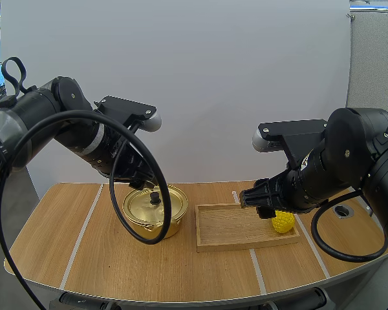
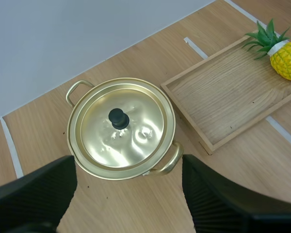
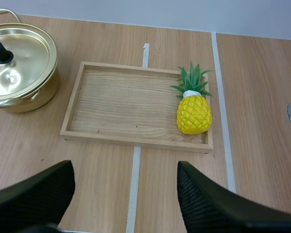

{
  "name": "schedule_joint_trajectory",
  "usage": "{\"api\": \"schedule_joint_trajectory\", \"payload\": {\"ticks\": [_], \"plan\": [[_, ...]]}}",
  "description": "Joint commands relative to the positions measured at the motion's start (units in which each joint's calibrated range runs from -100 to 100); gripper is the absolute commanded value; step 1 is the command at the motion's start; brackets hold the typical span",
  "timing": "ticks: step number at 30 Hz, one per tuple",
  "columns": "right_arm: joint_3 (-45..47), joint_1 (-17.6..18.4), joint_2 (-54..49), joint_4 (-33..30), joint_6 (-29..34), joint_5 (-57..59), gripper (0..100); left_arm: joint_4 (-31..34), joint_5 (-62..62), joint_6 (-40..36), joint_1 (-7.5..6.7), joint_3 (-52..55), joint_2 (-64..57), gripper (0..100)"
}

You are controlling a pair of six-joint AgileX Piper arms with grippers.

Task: Open the pot, put the pineapple inside, and close it

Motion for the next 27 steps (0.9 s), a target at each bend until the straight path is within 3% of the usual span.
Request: {"api": "schedule_joint_trajectory", "payload": {"ticks": [1, 13, 21, 27], "plan": [[0.1, -0.2, -0.2, -0.2, 0.0, 0.0, 100, -1.0, 0.1, 1.8, 0.04, 0.1, 0.1, 100], [0.1, -0.2, -0.2, -0.1, 0.0, 0.0, 100, -1.0, -6.2, 6.5, -0.04, -0.1, 9.9, 100], [0.1, -0.2, -0.2, -0.1, 0.0, 0.0, 100, -1.0, -7.6, 7.3, -1.89, -6.5, 23.2, 100], [0.1, -0.2, -0.2, -0.1, 0.0, 0.0, 100, -1.0, -6.9, 7.3, -1.97, -12.7, 31.7, 100]]}}
